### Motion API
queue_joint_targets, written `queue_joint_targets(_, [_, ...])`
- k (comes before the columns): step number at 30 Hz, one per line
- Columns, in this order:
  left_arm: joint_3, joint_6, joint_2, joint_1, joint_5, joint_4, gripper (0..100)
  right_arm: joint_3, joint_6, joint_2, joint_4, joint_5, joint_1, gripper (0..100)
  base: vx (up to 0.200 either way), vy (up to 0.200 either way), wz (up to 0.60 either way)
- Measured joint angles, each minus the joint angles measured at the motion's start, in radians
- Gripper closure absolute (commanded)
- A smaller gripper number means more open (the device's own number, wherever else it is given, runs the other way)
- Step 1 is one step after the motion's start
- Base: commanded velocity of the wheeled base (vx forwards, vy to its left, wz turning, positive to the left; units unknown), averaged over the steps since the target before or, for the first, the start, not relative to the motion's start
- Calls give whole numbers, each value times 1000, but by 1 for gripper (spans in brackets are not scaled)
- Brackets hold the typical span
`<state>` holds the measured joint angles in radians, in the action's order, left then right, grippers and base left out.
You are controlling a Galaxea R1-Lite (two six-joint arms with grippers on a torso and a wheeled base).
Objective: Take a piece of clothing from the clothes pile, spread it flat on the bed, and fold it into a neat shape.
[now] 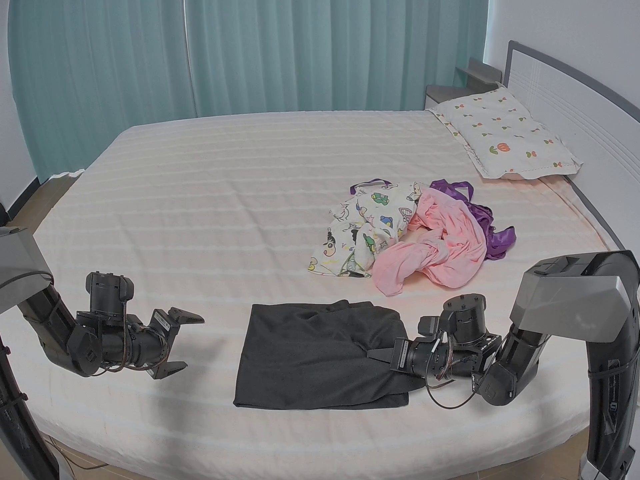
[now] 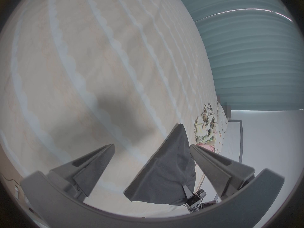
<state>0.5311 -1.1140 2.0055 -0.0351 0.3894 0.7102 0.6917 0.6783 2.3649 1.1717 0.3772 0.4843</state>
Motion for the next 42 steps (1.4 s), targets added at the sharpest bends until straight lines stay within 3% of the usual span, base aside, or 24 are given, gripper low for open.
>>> queue_joint_targets(4, [0,4,1,0,0,0,0,-3,-18,2,0,-1,0,100,0,-50,0])
queue_joint_targets(5, [0,4,1,0,0,0,0,-3,-26,3,0,-1,0,0,0,0,0])
queue_joint_targets(12, [-3,7,1,0,0,1,0,-12,-46,4,11,-21,7,0,0,0,0])
queue_joint_targets(20, [-4,7,1,0,0,1,0,-2,-50,-9,-5,-112,-4,0,0,0,0])
queue_joint_targets(29, [-4,7,1,0,0,1,0,67,-49,-20,-110,-115,-94,0,0,0,0])
queue_joint_targets(35, [-4,7,1,-1,0,1,0,110,2,6,-107,-106,-98,0,0,0,0])
queue_joint_targets(36, [-4,8,1,-1,0,1,0,114,24,10,-106,-106,-97,100,0,0,0])
queue_joint_targets(39, [-4,8,1,-1,0,1,0,129,124,16,-107,-105,-86,100,0,0,0])
queue_joint_targets(42, [-4,8,1,-3,0,1,0,150,169,21,-115,-104,-76,100,0,0,0])
